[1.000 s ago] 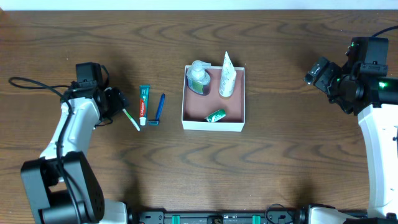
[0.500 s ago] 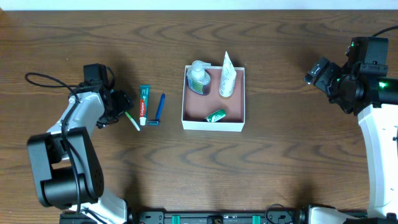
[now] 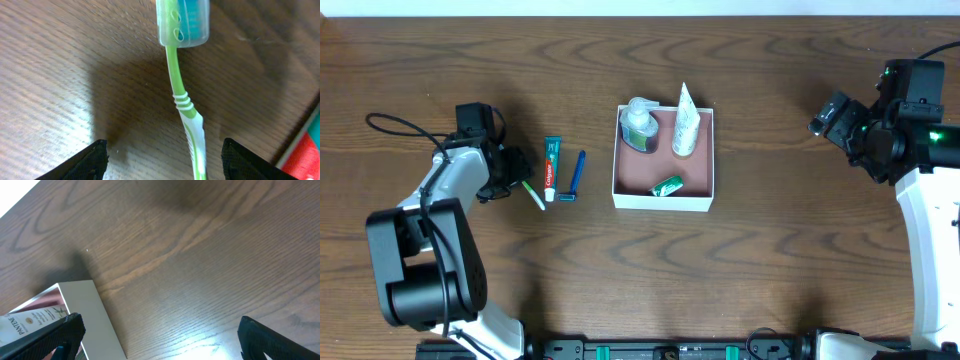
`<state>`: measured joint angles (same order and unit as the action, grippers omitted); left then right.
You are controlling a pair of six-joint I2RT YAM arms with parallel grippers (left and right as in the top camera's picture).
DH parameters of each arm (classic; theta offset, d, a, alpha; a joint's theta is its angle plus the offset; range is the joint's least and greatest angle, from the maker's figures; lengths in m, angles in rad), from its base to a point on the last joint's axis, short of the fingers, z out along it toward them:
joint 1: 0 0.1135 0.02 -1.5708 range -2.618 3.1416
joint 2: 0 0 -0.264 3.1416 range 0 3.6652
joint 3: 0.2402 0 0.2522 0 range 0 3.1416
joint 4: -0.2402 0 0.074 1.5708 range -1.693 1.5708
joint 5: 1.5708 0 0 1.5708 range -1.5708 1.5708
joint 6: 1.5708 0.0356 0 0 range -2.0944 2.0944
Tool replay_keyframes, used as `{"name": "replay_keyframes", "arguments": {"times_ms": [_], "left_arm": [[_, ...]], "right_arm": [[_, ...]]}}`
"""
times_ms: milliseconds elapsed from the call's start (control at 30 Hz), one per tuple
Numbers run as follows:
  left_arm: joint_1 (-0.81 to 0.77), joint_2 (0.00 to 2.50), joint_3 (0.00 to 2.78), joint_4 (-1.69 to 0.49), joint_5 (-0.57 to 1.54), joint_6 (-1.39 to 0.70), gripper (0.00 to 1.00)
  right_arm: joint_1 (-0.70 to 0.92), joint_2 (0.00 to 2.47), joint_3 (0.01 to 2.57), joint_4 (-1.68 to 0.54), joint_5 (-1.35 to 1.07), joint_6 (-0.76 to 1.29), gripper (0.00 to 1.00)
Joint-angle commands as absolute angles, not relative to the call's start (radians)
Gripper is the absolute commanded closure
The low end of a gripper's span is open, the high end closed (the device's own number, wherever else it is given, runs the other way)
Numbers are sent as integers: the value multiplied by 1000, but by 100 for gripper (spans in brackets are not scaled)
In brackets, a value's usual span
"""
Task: Pack container
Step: 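Reach the left gripper to the green toothbrush and grasp its handle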
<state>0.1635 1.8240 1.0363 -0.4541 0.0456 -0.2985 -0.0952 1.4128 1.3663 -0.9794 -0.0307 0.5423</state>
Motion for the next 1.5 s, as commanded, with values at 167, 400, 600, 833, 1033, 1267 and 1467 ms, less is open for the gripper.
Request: {"name": "replay_keyframes", "arguments": {"times_ms": [167, 400, 600, 833, 1033, 1267, 1467], "left_arm": [[134, 1876, 1050, -428, 41, -242, 35], [134, 1876, 1050, -429, 41, -244, 69], [134, 1857, 1053, -437, 41, -243, 80], [134, 1740, 1079, -503, 41, -239, 81], [132, 1592, 1087, -546, 41, -226, 87], [132, 1619, 1073, -533, 34, -235, 71], [132, 1759, 1073, -498, 33, -348, 57]], "right_arm": [[-102, 1417, 1377, -981, -34, 557, 1], [-102, 1417, 1377, -981, -34, 557, 1], [-102, 1417, 1377, -981, -34, 556, 1], [-102, 1417, 1377, -981, -34, 557, 1], [-102, 1417, 1377, -981, -34, 557, 1], [-102, 1417, 1377, -981, -34, 557, 1], [-102, 1417, 1377, -981, -34, 557, 1]]}}
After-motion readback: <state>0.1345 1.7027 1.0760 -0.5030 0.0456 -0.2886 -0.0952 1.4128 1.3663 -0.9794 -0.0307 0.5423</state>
